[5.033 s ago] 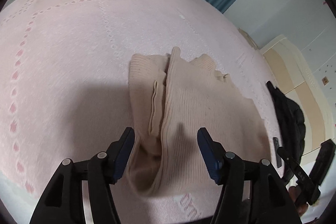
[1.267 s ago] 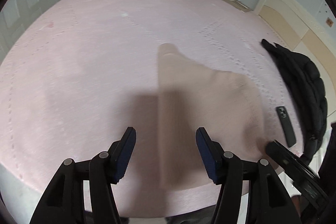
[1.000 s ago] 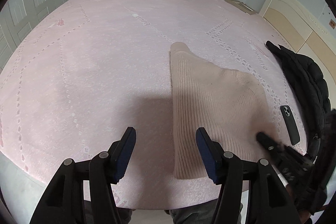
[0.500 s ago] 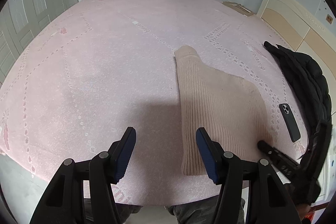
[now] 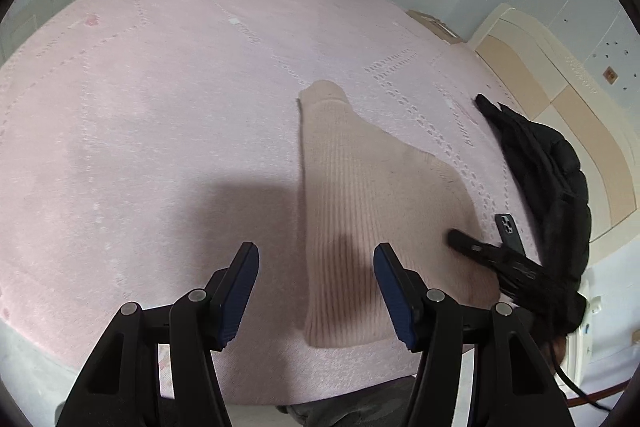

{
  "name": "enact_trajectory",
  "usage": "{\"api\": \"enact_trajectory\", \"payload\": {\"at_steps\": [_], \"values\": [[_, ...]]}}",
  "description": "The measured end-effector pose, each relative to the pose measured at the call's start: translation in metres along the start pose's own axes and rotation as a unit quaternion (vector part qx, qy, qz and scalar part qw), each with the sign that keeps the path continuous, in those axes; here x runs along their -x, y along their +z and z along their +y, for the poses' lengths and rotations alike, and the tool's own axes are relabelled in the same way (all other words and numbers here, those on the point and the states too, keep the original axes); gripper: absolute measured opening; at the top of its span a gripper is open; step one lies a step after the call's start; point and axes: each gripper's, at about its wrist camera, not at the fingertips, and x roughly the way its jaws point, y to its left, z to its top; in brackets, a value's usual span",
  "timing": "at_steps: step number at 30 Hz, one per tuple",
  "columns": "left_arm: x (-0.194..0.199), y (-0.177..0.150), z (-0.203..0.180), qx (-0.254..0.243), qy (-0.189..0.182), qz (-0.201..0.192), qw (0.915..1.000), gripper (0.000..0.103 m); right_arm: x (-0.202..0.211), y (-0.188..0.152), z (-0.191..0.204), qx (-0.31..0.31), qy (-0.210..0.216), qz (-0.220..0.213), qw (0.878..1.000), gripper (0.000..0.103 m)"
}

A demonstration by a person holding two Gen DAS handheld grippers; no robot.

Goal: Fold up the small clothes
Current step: 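Press the folded bundle down with the right tool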

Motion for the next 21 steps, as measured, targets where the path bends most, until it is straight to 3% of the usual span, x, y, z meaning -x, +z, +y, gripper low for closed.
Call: {"api": "enact_trajectory", "payload": {"at_steps": [5,14,17,19,21], "values": [[-0.038,0.011,-0.003,-0.010,-0.035,0.033,0.9988,0.059,-0.030,0.011,-0.005,-0.018,0.029,0.018,0.999,0.065],[-0.106,0.033,0.006,0.029,-0.103,0.080,0.9911,0.059,-0.052,0.028,0.008,0.020,0.021,0.036,0.999,0.065],[-0.115,0.034,0.003,0.035,-0.115,0.084,0.9892,0.053,-0.055,0.030,0.012,0.026,0.024,0.038,0.999,0.059],[-0.115,0.034,-0.002,0.029,-0.115,0.077,0.9900,0.043,-0.055,0.030,0.013,0.021,0.028,0.036,0.999,0.054],[-0.111,0.035,-0.009,0.014,-0.111,0.064,0.9916,0.037,-0.050,0.026,0.015,0.027,0.026,0.025,0.999,0.043]]}}
